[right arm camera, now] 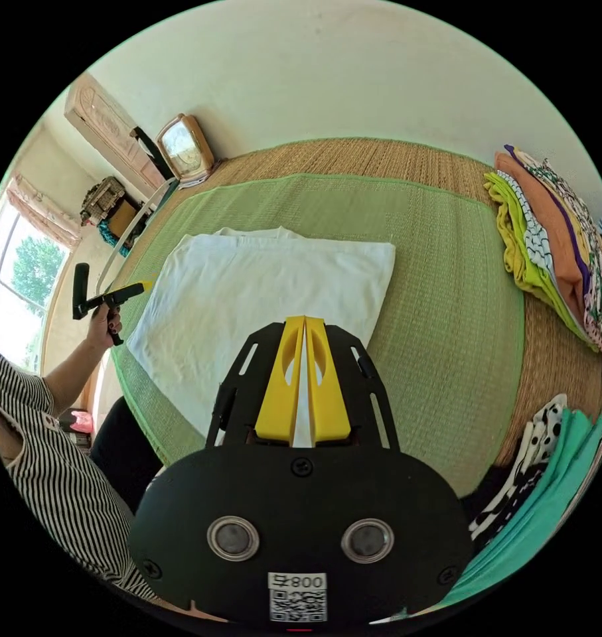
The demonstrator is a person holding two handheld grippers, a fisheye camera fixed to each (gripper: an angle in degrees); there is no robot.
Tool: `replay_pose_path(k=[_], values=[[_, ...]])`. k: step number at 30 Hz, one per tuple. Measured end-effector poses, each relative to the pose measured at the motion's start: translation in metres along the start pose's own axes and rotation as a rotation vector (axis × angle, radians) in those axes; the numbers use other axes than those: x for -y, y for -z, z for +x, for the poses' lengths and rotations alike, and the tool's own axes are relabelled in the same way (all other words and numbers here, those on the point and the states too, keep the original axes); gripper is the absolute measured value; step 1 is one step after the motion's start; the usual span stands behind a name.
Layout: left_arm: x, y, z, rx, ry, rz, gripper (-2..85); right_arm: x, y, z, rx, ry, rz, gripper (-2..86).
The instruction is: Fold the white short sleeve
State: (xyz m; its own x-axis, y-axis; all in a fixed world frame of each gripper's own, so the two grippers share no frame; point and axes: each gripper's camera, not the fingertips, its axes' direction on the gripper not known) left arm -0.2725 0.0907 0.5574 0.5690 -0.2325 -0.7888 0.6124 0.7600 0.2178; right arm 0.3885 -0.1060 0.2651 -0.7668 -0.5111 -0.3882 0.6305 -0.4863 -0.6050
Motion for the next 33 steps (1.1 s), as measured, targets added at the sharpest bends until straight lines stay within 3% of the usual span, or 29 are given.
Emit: replay_pose_path(k=[7,14,20,24,33], values=[[-0.075,-0.014,-0.015,-0.005,0.117,-0.093,0.2,-0.08,-0.007,-0.007,-0.009,-0.038,-0.202,0.1],[-0.095,0.001,-0.009,-0.038,0.158,-0.021,0.2,-0.093,0.037,0.019,0.063,-0.122,-0.101,0.0],[-0.136,-0.02,0.0,-0.021,0.184,-0.106,0.2,-0.134,0.073,0.044,0.106,-0.218,0.001,0.1],[-0.155,-0.043,0.0,0.009,0.238,-0.164,0.2,-0.146,0.051,0.065,0.107,-0.28,-0.143,0.2],[-0.185,-0.059,0.034,-0.026,0.208,-0.132,0.2,-0.175,0.092,0.094,0.143,-0.371,0.0,3.1]])
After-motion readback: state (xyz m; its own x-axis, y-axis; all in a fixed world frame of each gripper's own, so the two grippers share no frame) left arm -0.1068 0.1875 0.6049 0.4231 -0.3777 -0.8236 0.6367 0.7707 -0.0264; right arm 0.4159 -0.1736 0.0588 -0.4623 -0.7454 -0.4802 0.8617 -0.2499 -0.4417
